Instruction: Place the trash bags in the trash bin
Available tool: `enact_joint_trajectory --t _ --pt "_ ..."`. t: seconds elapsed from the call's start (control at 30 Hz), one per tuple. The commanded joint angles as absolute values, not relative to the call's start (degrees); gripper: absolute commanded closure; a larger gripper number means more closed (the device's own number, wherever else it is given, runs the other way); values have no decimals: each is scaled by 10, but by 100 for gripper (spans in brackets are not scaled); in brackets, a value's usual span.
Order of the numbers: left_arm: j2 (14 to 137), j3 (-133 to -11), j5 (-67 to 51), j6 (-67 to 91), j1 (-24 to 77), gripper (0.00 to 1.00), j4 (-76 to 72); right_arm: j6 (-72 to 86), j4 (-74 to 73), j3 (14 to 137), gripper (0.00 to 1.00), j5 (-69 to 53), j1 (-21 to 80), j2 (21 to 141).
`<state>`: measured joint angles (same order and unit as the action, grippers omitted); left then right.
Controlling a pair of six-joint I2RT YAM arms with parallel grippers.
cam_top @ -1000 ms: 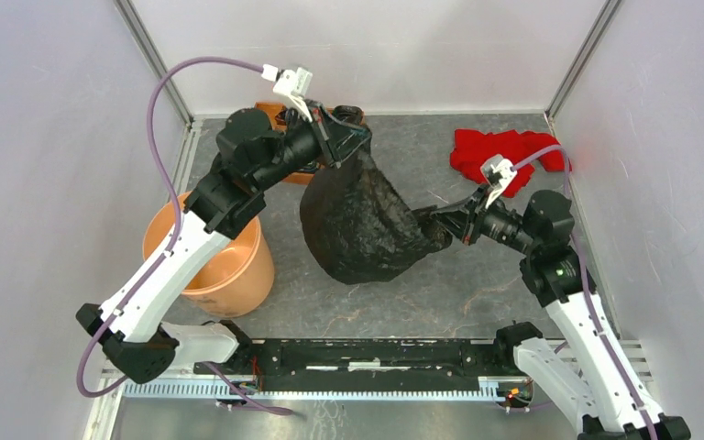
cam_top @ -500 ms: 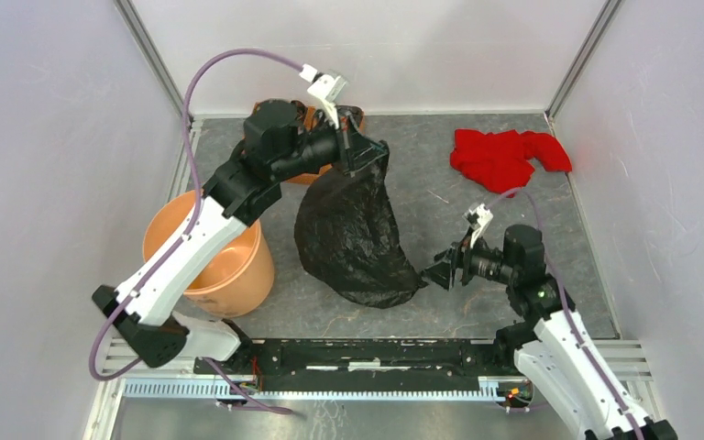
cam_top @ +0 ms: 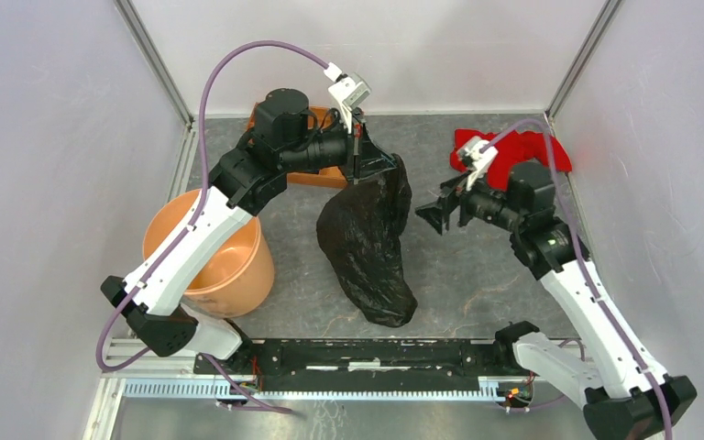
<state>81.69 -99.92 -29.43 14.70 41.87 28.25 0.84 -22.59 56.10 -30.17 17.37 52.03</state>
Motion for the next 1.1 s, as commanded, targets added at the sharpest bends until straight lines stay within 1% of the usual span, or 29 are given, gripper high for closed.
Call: enact_joint_trajectory --t 0.0,0.07,0.1,0.17,0.23,0.33,0.4,0.5,0.67,0.77,0.87,1.0,1.03,1.07 --pt "810 -1023 -313 121 421 98 298 45 -130 549 6 -255 292 536" --pt "813 -1025 -306 128 422 98 297 50 -126 546 7 -210 352 547" --pt "815 -1024 -301 130 423 98 298 52 -130 544 7 -192 367 549" --pt "816 -1026 -296 129 423 98 303 61 -130 530 7 -137 379 530" --pt "819 -1028 -291 125 424 98 316 67 -130 519 7 -114 380 508" --pt "821 -1029 -285 122 424 98 333 99 -122 513 7 -101 381 492" --pt "821 -1025 -281 123 424 98 338 128 -78 494 9 -103 387 487" --pt "817 -1021 -269 129 426 98 338 152 -43 495 13 -116 411 508" --pt "810 -1019 -252 132 426 98 338 169 -45 513 15 -30 478 532" --pt "811 -1020 -231 134 426 98 341 181 -41 501 15 -13 499 519" --pt "814 -1023 -209 135 426 98 344 181 -62 493 12 14 522 502" --pt "817 -1023 -203 134 426 98 345 183 -86 494 11 13 528 488" --pt "817 -1022 -201 134 426 98 344 184 -83 489 11 20 529 489" --pt "817 -1021 -204 134 426 98 341 188 -81 482 15 33 529 490"
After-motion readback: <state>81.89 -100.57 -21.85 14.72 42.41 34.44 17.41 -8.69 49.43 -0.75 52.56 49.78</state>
